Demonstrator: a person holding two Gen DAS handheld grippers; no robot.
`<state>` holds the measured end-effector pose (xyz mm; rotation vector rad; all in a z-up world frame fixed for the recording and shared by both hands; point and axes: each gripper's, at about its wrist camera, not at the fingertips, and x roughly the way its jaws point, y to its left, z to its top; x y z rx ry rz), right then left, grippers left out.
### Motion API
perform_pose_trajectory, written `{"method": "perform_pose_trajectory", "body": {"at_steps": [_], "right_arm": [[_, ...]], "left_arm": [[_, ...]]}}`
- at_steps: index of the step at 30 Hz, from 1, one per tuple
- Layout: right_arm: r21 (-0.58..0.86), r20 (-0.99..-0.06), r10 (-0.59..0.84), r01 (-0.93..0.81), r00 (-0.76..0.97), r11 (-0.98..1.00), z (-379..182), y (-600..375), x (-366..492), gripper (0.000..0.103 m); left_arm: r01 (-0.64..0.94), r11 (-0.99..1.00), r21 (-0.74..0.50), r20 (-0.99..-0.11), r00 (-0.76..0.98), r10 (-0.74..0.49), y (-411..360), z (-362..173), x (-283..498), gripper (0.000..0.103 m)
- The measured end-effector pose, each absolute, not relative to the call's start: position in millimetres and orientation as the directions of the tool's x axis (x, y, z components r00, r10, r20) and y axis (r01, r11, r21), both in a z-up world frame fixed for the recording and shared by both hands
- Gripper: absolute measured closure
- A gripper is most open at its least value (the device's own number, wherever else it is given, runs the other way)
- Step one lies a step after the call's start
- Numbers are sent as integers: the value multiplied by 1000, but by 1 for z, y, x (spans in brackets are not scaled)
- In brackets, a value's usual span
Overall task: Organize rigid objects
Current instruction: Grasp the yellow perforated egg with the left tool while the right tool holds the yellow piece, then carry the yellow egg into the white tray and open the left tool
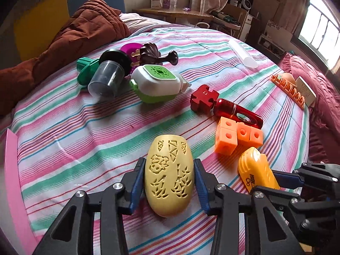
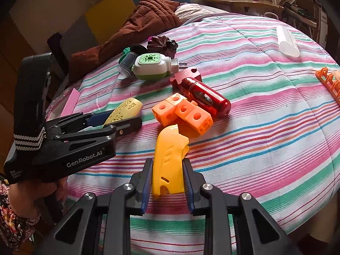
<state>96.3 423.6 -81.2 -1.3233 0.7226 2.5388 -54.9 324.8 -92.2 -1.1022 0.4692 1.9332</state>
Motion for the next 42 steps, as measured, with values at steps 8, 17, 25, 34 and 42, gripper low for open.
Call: {"method": "perform_pose_trajectory", "body": {"at_steps": [8,17,25,34,42], "right_arm": [[295,-815,-22,-382,-579,-876,-81,418,95,76],[326,-793,-65,-331,-606,-885,-80,400,91,77],[324,-792,-78,-309,-605,-894,-79,384,84,77],[322,-798,-73,-320,-599,-891,-79,368,70,77],[314,-814,-86,-312,-574,-897,-77,346,54,77]], "left_arm": [[-732,-656,-184,-816,-259,517,280,-84,-51,59],[-659,-693,-294,-770,-267,580,222,-65,-50,59],[-569,-740,-359,-725,-330,605,162,-34,-87,59],[-405,-862,-304,-755,-450,478,91,-41,-154,59],[-348,-917,-193,-816,-462,347,60,-63,-207,59]]}}
